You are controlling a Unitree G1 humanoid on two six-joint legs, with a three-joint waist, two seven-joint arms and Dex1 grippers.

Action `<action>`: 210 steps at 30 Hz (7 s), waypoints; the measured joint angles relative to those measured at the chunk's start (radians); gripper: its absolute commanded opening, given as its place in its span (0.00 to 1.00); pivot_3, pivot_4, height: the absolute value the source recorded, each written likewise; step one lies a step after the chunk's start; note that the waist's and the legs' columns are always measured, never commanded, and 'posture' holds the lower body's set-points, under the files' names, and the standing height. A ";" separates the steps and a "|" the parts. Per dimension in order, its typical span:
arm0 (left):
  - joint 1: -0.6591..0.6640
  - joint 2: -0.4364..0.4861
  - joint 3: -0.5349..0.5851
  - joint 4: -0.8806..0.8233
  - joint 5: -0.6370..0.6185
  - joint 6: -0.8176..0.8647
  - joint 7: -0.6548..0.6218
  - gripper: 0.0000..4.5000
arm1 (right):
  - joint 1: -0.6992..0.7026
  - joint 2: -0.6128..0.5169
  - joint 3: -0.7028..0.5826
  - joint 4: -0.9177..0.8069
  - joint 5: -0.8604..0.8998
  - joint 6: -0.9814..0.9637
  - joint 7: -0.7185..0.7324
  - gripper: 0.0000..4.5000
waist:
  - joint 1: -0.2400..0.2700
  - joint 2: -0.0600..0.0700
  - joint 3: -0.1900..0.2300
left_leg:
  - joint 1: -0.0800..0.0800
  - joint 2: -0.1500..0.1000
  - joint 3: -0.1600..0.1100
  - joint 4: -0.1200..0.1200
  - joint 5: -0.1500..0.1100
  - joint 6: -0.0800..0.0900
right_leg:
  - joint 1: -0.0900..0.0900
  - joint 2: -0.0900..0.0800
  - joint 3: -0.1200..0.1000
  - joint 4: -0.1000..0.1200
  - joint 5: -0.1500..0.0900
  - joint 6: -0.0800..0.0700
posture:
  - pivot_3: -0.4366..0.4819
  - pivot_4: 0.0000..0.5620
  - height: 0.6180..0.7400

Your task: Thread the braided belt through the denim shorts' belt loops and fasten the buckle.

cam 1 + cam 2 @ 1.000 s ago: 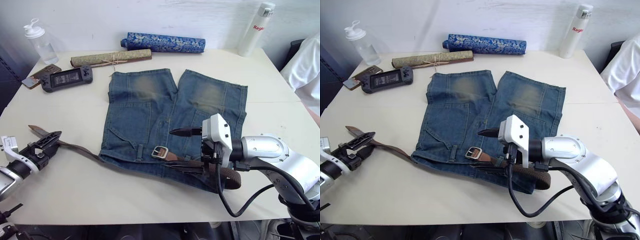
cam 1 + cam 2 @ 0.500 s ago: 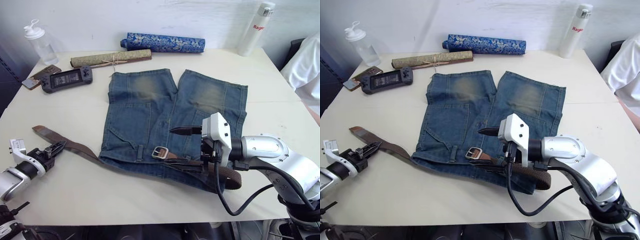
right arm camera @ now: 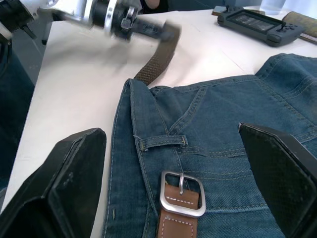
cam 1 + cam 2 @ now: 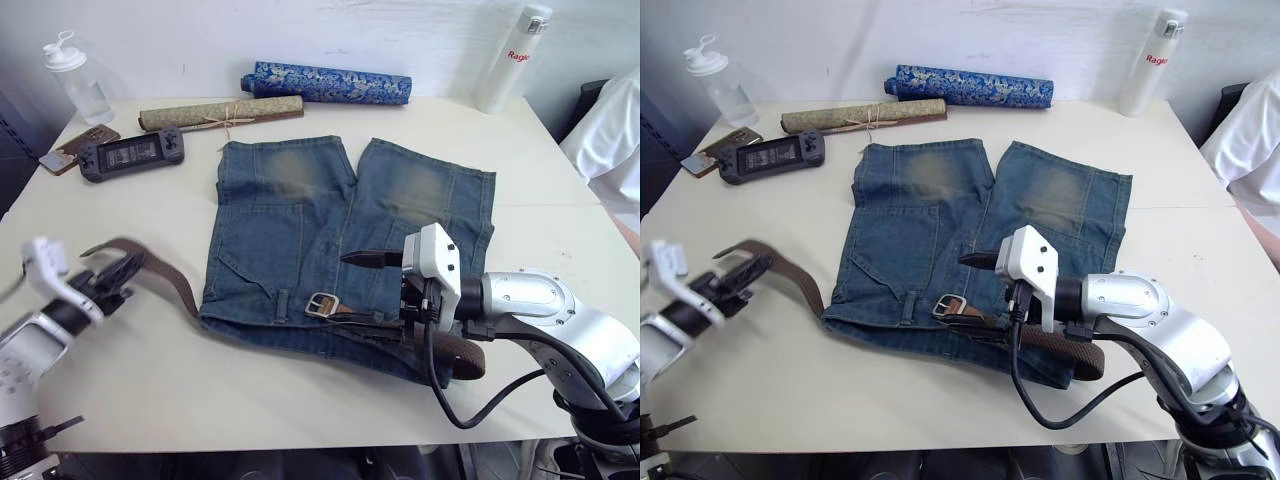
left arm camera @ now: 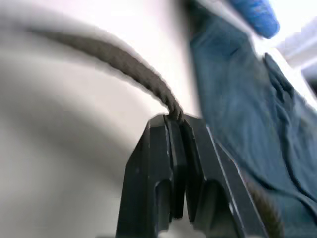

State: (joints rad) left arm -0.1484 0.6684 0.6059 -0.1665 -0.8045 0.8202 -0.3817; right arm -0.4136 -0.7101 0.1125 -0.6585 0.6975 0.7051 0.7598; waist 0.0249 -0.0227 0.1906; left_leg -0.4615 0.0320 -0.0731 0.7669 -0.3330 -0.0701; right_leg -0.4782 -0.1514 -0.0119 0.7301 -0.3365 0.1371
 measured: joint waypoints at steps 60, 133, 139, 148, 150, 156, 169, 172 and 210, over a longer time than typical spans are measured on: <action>-0.039 0.085 -0.581 -0.148 1.047 -0.916 -0.113 0.00 | 0.039 0.329 0.349 0.231 -1.132 -0.405 -0.296 0.71 | -0.029 -0.001 0.002 | 0.000 0.000 0.004 -0.005 0.001 0.003 | -0.006 0.001 0.001 0.003 0.009 0.013 | 0.48 0.27 0.22; 0.116 -0.390 -0.412 -0.457 -1.154 -0.310 0.973 0.75 | -0.051 0.347 0.348 0.509 -1.281 -0.902 -0.420 0.00 | -0.026 -0.006 0.001 | -0.040 0.000 -0.002 0.066 -0.025 0.006 | -0.044 0.001 0.006 0.073 -0.024 -0.007 | 0.48 0.27 0.22; 0.123 -0.390 -0.415 -0.460 -1.154 -0.319 0.976 0.35 | -0.051 0.348 0.348 0.509 -1.281 -0.902 -0.420 0.00 | -0.026 -0.006 0.001 | -0.040 0.000 -0.002 0.066 -0.025 0.006 | -0.044 0.001 0.006 0.073 -0.024 -0.008 | 0.48 0.27 0.22; 0.137 -0.390 -0.414 -0.463 -1.154 -0.322 0.976 0.00 | -0.051 0.353 0.343 0.509 -1.278 -0.901 -0.417 0.00 | -0.026 -0.006 0.001 | -0.040 0.000 -0.002 0.067 -0.025 0.007 | -0.044 0.001 0.006 0.072 -0.030 -0.019 | 0.48 0.27 0.22; 0.137 -0.386 -0.414 -0.463 -1.154 -0.319 0.976 0.00 | -0.051 0.354 0.342 0.509 -1.276 -0.901 -0.415 0.00 | -0.026 -0.006 0.001 | -0.040 0.000 -0.002 0.067 -0.025 0.007 | -0.044 0.001 0.006 0.073 -0.030 -0.019 | 0.48 0.27 0.22; 0.130 -0.375 -0.414 -0.461 -1.154 -0.308 0.974 0.00 | -0.049 0.357 0.337 0.506 -1.261 -0.899 -0.400 0.00 | -0.026 -0.006 0.001 | -0.040 0.000 -0.002 0.067 -0.025 0.007 | -0.044 0.001 0.006 0.073 -0.030 -0.019 | 0.48 0.27 0.22; 0.122 -0.368 -0.417 -0.448 -1.154 -0.281 0.933 0.00 | -0.021 0.372 0.306 0.485 -1.169 -0.814 -0.317 0.98 | -0.025 -0.006 0.001 | -0.040 0.000 -0.002 0.067 -0.025 0.007 | -0.044 0.001 0.006 0.072 -0.030 -0.019 | 0.48 0.27 0.22; 0.123 -0.329 -0.403 -0.444 -1.155 -0.260 0.902 0.00 | 0.016 0.371 0.274 0.448 -1.096 -0.780 -0.285 0.98 | -0.026 -0.006 0.001 | -0.041 0.000 -0.002 0.067 -0.025 0.007 | -0.044 0.001 0.006 0.072 -0.030 -0.020 | 0.48 0.27 0.22; 0.385 0.063 -0.126 -0.177 -0.926 0.067 0.308 0.00 | 0.049 0.117 -0.156 0.011 0.275 0.277 -0.136 0.98 | -0.026 -0.003 0.003 | -0.033 0.000 -0.002 0.056 -0.030 0.014 | -0.038 0.001 0.005 0.063 -0.034 -0.026 | 0.48 0.27 0.22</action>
State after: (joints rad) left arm 0.2363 0.7312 0.4803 -0.3439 -1.7309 0.8874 -0.0733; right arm -0.3648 -0.5927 -0.0430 -0.6475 0.9722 0.9817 0.6234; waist -0.0006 -0.0257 0.1932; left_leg -0.4946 0.0319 -0.0748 0.8224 -0.3626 -0.0557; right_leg -0.5164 -0.1506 -0.0074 0.7934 -0.3709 0.1109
